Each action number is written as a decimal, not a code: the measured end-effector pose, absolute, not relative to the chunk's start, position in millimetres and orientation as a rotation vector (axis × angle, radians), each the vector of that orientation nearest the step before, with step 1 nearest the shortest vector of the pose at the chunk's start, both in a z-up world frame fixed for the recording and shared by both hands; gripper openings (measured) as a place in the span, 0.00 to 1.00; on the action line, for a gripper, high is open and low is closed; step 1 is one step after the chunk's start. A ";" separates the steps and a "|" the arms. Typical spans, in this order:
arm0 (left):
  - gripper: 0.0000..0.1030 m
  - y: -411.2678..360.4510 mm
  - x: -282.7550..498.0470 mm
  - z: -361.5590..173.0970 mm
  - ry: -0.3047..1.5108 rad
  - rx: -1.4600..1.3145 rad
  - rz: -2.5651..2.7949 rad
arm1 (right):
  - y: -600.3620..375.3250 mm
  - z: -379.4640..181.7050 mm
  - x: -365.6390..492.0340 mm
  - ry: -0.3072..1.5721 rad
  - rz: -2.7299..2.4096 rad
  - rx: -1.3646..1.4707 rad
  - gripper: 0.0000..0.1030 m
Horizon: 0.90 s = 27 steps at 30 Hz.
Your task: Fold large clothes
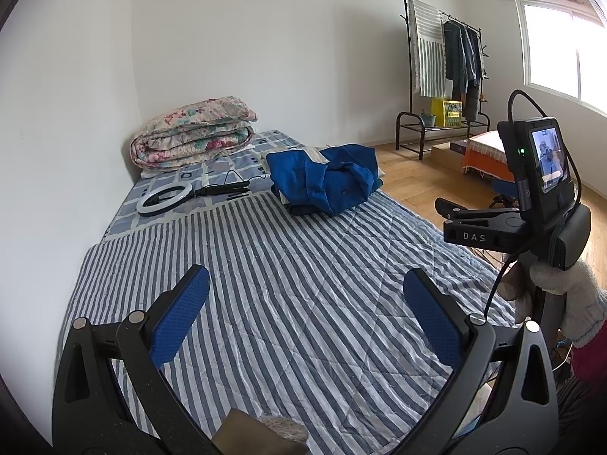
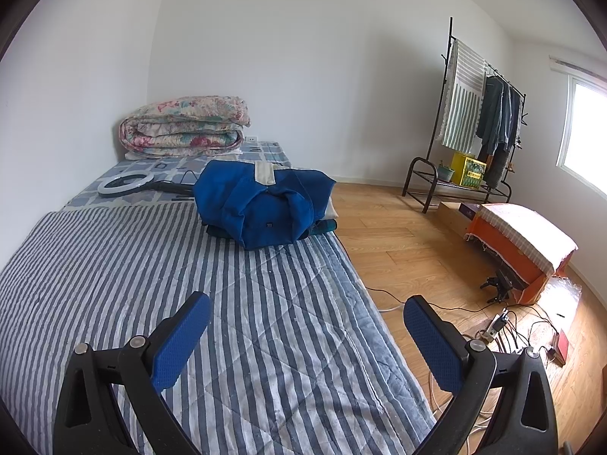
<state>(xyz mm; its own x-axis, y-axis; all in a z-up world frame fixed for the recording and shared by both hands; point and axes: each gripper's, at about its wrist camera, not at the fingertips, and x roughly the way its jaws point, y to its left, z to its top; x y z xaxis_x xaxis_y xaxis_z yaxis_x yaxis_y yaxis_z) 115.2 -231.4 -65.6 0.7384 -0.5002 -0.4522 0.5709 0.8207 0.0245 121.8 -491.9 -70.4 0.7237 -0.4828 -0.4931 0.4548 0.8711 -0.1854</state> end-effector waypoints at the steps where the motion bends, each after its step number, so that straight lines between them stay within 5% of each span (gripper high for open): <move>1: 1.00 -230.9 115.1 -65.9 0.447 0.167 -0.591 | -491.8 -70.6 121.7 0.559 -0.517 -0.053 1.00; 27: 1.00 -222.5 124.9 -71.2 0.450 0.185 -0.595 | -494.0 -73.4 121.2 0.566 -0.515 -0.054 1.00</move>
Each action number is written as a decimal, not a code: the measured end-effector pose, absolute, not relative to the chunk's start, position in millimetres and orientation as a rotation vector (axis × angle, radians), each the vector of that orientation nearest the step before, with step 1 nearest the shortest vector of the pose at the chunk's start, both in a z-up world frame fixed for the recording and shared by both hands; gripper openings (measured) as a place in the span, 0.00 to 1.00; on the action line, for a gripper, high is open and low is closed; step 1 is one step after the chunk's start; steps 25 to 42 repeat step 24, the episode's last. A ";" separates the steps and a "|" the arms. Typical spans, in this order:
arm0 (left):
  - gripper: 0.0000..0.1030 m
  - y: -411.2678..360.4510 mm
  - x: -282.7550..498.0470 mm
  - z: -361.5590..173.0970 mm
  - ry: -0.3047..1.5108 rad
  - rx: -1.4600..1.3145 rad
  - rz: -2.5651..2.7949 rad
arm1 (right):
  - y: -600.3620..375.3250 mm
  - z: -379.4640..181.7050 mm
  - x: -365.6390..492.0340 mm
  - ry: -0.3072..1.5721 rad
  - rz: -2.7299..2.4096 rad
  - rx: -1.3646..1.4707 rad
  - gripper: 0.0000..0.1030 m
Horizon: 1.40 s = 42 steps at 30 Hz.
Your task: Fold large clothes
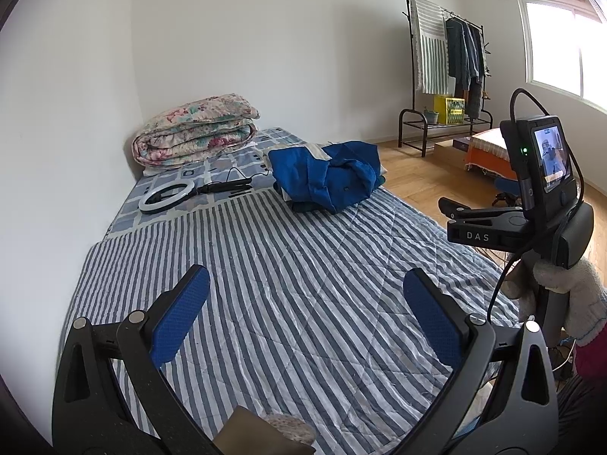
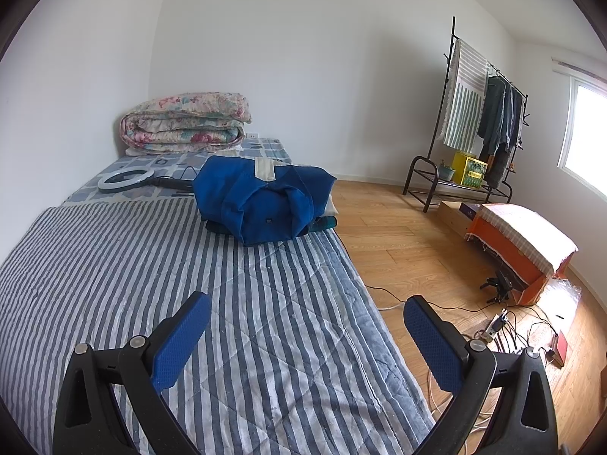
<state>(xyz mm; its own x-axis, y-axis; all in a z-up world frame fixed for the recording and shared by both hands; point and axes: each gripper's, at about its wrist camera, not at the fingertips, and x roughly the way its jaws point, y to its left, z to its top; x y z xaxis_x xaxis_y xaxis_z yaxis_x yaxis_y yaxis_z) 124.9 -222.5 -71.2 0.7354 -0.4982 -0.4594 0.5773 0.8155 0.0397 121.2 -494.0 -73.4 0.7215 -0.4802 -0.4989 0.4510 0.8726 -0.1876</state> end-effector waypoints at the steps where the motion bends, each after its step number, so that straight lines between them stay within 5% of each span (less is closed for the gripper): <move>1: 1.00 -221.5 125.3 -71.5 0.450 0.185 -0.594 | -493.9 -74.3 120.9 0.567 -0.514 -0.055 1.00; 42: 1.00 -207.0 126.2 -69.5 0.416 0.189 -0.574 | -504.0 -82.3 120.3 0.577 -0.493 -0.063 1.00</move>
